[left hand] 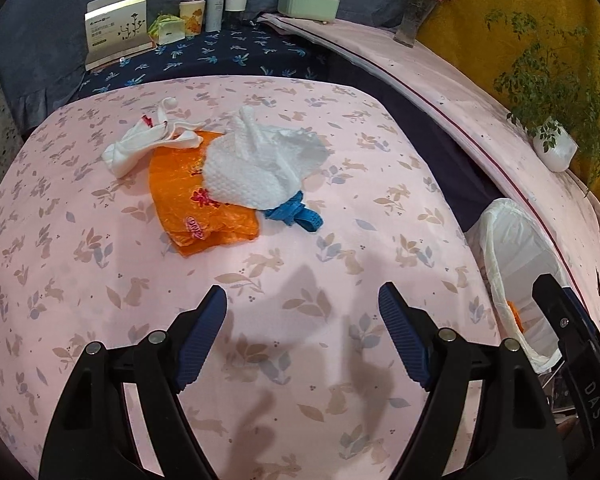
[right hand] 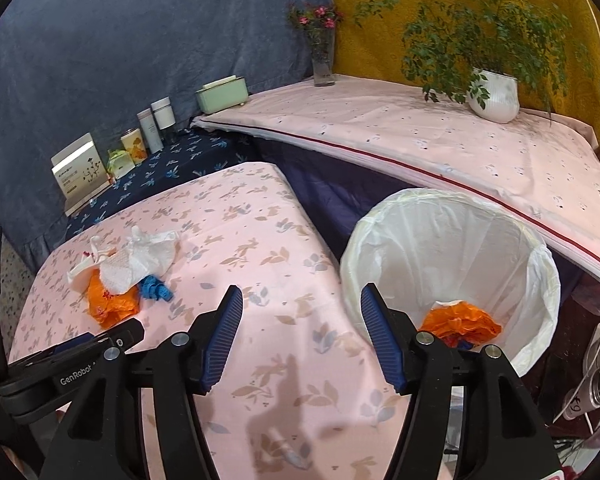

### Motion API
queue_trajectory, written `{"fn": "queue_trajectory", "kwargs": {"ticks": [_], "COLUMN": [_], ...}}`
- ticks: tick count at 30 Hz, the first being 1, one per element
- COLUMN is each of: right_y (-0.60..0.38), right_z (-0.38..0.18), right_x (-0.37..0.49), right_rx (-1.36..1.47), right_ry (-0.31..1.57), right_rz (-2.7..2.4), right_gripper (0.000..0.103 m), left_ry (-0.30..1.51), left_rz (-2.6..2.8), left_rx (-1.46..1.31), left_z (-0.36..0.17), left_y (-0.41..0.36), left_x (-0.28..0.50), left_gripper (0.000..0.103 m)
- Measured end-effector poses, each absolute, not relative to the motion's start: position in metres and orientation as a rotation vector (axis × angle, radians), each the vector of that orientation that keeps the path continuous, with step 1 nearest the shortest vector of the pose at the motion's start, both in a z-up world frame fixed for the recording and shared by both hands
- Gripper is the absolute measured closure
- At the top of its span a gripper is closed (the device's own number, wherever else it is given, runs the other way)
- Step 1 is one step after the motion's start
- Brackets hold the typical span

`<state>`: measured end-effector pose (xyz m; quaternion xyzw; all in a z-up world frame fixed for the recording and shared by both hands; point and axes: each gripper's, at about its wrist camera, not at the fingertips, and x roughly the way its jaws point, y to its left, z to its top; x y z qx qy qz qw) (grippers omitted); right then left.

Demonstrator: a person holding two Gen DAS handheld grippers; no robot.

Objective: Collect trash
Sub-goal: 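Move both open tools back toward the remaining items on the table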

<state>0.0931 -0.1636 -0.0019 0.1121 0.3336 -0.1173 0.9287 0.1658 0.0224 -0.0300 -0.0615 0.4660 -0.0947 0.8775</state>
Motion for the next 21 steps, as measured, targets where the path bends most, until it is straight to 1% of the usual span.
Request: {"fn": "queue_trajectory", "kwargs": {"ticks": [6,10,21], "right_y": [-0.139,-0.12,-0.068], "right_z": [-0.005,-0.007,-0.014], "right_x": [0.105,0.116,0.15], "right_rx": [0.206,0.194,0.133], "right_ry": [0.699,0.713,0.736], "right_rz": [-0.199,-0.165,-0.074], "right_gripper": [0.042,0.039,0.038], "left_ry": [0.985,0.985,1.019], "left_rz": [-0.153,-0.12,0.007], "left_rx": [-0.167,-0.186,-0.257], "left_z": [-0.037,-0.041,-0.052], "left_y": [0.052,0.071,0.123], "left_x": [0.171,0.175,0.19], "left_gripper": [0.028,0.028,0.028]}}
